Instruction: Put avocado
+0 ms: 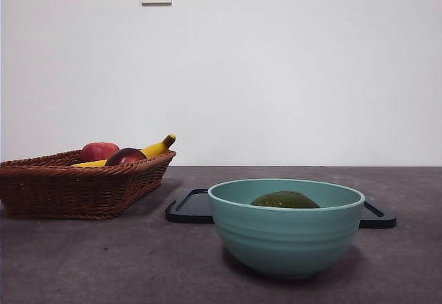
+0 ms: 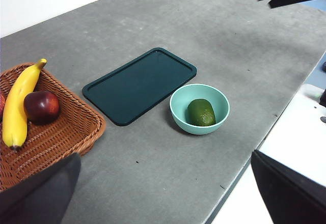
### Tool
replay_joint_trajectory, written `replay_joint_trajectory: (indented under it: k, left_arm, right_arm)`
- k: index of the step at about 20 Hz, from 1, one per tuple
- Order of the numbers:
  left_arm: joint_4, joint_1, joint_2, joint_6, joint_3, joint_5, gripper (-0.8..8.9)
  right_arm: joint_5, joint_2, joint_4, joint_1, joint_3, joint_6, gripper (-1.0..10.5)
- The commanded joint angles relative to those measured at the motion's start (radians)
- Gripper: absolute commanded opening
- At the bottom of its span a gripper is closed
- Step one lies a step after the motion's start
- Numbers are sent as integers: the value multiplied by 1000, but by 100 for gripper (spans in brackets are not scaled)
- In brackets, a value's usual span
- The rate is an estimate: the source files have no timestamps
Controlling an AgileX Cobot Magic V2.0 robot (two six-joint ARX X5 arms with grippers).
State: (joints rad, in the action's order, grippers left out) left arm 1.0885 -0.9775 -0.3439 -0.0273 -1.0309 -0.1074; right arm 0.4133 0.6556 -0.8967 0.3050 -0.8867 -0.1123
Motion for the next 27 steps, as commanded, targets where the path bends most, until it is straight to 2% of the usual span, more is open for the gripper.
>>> replay_joint_trajectory:
  k: [1,8,11,18,21,23,27]
  left_arm:
    - [-11,-11,-2,4,-7,-5,563]
    - [-9,-11,-2,4,-7,-5,563]
    - [-6,-11,-2,5,-7,-5,563]
    - [-3,-11,-2,4,-7,-5,563]
    - [6,-11,-2,4,-7,-5,563]
    - [18,-11,-2,4,-7,-5,563]
    - [19,-11,-2,4,-7,-5,563]
  right_arm:
    - [5,99,36,34,-17,-13,630]
    - [-7,434,194,146,-17,-26,630]
    - [-93,547,220,193,-17,-23,629]
    - [-219,738,221,237,-17,-2,629]
    - [-234,783,232,236,-17,-3,626]
    - [-230,808,247,238,-17,-3,503]
    - [-230,842,264,257,-17,-7,353]
